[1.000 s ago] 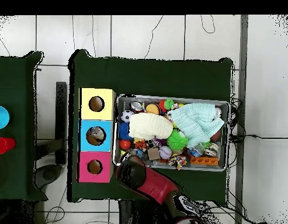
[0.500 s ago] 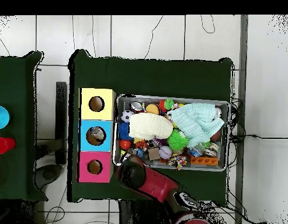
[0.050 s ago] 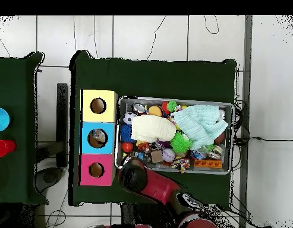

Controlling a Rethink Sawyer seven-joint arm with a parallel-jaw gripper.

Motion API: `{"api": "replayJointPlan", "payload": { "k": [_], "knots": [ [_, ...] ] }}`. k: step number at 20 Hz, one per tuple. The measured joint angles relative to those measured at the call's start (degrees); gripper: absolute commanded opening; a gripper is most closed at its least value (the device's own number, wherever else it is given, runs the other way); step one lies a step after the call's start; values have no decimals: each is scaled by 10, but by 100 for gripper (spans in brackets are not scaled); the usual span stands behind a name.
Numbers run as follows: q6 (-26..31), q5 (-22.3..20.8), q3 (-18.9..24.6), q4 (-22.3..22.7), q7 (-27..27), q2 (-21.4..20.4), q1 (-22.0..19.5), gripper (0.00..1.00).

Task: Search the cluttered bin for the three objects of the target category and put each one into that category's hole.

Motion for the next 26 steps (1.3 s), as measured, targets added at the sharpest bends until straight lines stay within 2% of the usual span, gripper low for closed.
{"api": "replayJointPlan", "payload": {
  "k": [4,10,11,26],
  "knots": [
    [-24,-14,3,-8,0,18,-1,100],
    [-51,-42,4,-5,0,21,-1,100],
    [-52,-46,3,-4,0,21,-1,0],
    [-52,-52,3,-4,0,20,0,0]
  ]
}}
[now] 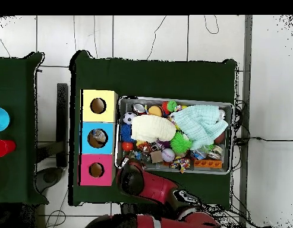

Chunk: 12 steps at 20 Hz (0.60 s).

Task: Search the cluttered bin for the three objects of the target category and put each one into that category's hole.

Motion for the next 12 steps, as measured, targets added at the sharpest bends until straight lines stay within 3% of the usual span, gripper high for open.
{"api": "replayJointPlan", "payload": {
  "k": [12],
  "knots": [
    [46,0,-7,1,0,-28,28,0]
  ]
}}
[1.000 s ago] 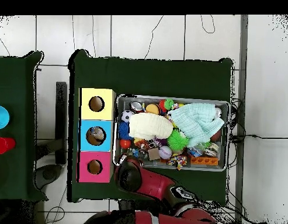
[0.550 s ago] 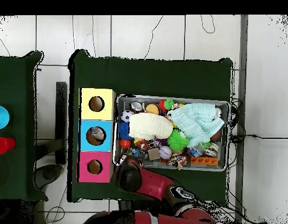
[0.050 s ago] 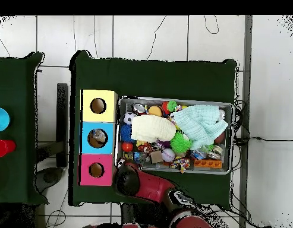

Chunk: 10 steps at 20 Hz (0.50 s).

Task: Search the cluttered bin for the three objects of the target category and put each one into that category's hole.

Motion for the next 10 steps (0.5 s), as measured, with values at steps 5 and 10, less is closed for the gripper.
{"api": "replayJointPlan", "payload": {
  "k": [5,10],
  "knots": [
    [37,0,-4,1,0,-24,10,0],
    [62,0,-6,1,0,-46,12,0]
  ]
}}
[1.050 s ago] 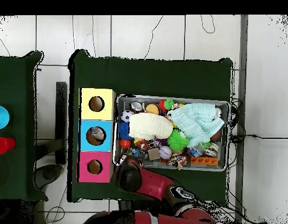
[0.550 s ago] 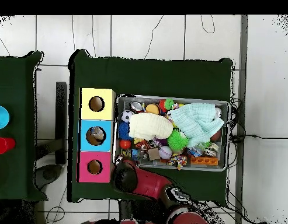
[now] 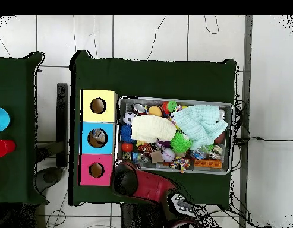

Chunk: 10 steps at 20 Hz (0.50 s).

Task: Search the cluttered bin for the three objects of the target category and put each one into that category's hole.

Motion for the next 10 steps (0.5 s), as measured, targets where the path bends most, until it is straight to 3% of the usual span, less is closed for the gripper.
{"api": "replayJointPlan", "payload": {
  "k": [10],
  "knots": [
    [31,0,-12,0,0,-41,2,0]
  ]
}}
